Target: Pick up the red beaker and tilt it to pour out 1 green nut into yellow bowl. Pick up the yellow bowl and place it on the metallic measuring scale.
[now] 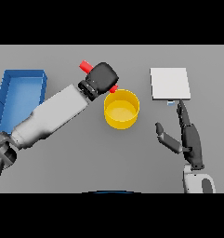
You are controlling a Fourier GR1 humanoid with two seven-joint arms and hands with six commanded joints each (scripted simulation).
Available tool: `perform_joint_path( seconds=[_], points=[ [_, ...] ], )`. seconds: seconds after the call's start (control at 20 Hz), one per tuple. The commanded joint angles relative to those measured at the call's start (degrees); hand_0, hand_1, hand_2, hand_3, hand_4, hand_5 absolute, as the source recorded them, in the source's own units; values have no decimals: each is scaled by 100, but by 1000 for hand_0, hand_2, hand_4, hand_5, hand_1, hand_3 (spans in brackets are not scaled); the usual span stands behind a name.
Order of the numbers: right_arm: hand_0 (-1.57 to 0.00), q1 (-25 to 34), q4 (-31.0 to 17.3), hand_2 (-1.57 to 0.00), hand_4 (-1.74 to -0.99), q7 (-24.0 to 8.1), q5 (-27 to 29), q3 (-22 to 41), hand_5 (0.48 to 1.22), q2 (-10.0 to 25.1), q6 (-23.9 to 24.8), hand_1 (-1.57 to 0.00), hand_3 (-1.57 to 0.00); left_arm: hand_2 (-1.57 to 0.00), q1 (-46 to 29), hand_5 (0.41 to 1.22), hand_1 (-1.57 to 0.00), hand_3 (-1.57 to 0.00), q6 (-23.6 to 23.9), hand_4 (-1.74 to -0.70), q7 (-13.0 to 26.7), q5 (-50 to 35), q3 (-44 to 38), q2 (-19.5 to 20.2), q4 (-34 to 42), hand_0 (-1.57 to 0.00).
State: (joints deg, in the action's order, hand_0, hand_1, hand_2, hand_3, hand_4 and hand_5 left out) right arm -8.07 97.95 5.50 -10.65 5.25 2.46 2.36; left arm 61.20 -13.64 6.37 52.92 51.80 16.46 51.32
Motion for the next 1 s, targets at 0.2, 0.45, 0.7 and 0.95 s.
perform_joint_path(
  seconds=[0.2, 0.45, 0.7, 0.95],
  points=[
    [1, 24, 52, 1, -1291, -47, -91, -9, 631, -2, 105, 1, 1, -1571, 454, 1220, -1571, -1539, -307, -1736, -206, 436, 715, -63, -315, -1571],
    [1, 48, -68, 1, -1276, -67, -232, -13, 593, 6, 208, 1, 1, -1571, 818, 1221, -1571, -1561, -355, -1739, -345, 686, 1209, -139, -452, -1571],
    [1, 88, -78, 1, -1225, -105, -432, 87, 583, -46, 309, 1, 1, -1571, 1233, 1221, -1571, -1568, -496, -1735, -595, 922, 1757, -318, -893, -1571],
    [1, 52, -115, 1, -1210, 107, -428, 58, 592, 10, 300, 1, 1, -1571, 1555, 1221, -1571, -1570, -402, -1735, -923, 1120, 2276, -386, -1043, -1571]
  ],
)
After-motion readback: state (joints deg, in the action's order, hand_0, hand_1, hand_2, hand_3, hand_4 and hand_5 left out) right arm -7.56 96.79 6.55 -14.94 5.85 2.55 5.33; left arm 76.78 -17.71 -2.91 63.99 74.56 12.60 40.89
